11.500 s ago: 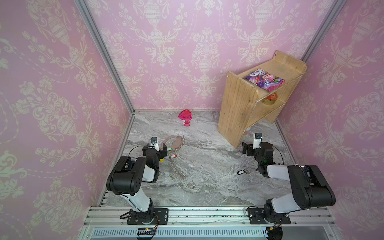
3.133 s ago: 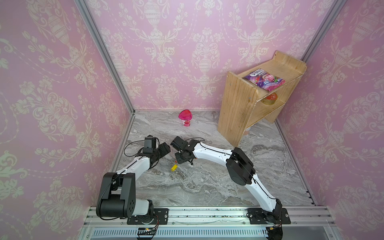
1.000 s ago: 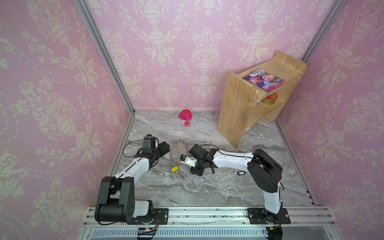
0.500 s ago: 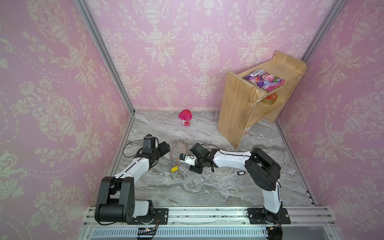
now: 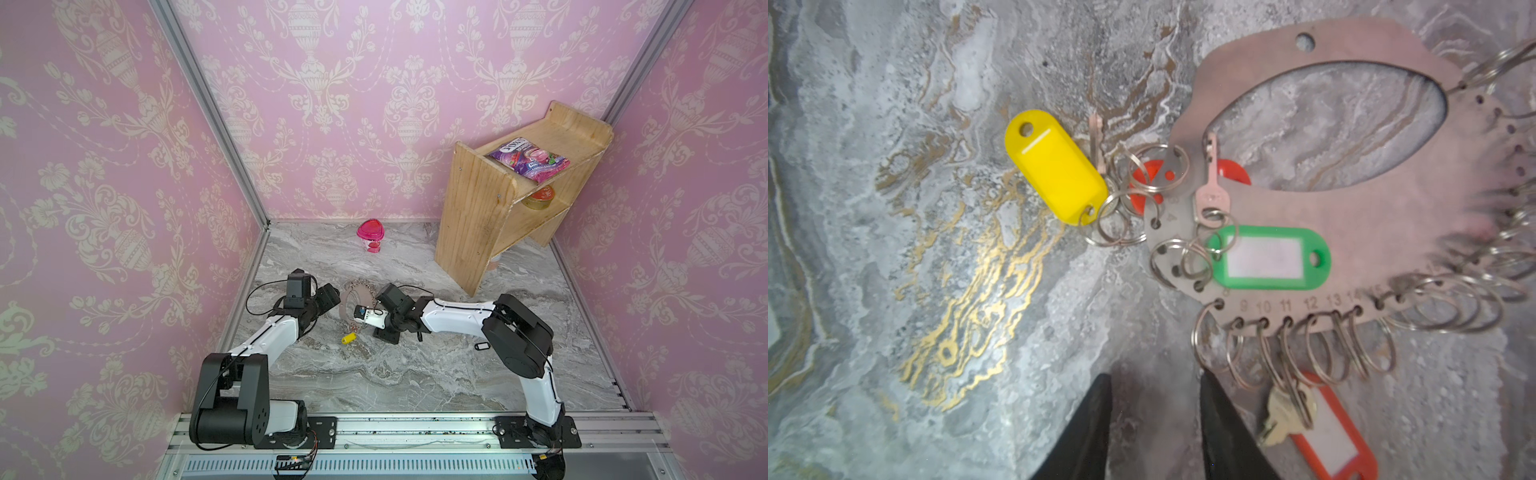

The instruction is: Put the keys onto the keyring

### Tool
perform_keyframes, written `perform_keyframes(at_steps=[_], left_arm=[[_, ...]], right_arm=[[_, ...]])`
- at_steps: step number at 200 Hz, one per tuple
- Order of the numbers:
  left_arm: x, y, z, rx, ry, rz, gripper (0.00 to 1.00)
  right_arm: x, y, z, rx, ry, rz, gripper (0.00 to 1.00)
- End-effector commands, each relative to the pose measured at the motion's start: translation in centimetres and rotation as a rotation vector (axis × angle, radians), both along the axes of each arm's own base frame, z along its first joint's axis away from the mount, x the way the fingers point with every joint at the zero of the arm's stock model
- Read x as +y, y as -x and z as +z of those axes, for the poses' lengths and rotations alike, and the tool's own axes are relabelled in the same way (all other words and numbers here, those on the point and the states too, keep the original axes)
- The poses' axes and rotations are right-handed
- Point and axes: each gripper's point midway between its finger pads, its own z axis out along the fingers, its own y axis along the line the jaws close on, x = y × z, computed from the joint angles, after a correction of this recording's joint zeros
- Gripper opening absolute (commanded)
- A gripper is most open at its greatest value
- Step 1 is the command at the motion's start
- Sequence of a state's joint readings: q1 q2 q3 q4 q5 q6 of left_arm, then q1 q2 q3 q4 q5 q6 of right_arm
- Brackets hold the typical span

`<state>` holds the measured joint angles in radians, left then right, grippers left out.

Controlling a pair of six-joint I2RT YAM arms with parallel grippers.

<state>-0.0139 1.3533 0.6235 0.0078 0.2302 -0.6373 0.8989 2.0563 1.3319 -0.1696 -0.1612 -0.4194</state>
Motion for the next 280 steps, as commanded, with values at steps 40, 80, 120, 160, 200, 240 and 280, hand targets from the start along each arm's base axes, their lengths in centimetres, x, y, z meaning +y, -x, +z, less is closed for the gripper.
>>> perform_keyframes(at_steps=[40, 80, 120, 160, 200, 240, 280], left_arm=[[0.6, 0.2, 0.4, -0.022, -0.026, 0.002, 0.81], [0.6, 0.1, 0.5, -0.025, -0.028, 0.004, 0.81], [0.6, 0.2, 0.5, -0.025, -0.028, 0.003, 0.81], [0.6, 0.2, 0.5, -0.023, -0.025, 0.001, 0.81], [0.6, 0.2, 0.5, -0.025, -0.026, 0.002, 0.81], [0.6, 0.2, 0.6, -0.027, -0.027, 0.003, 0.81], [0.6, 0.2, 0.6, -0.026, -0.027, 0.003, 0.81]], right_arm=[[0.9, -1.1, 0.2, -0.046, -0.013, 0.006, 0.4], [1.1, -1.5, 0.6, -0.07, -0.021, 0.017, 0.4], [1.4, -1.6, 0.5, -0.059, -0.018, 0.021, 0.38], [1.4, -1.5, -0.1, -0.034, 0.023, 0.026, 0.34], [1.0, -1.8, -0.7, -0.041, 0.051, 0.009, 0.31], [0.9, -2.4, -0.6, -0.066, 0.05, -0.025, 0.22], [0.8, -2.7, -0.5, -0.082, 0.048, -0.042, 0.14]])
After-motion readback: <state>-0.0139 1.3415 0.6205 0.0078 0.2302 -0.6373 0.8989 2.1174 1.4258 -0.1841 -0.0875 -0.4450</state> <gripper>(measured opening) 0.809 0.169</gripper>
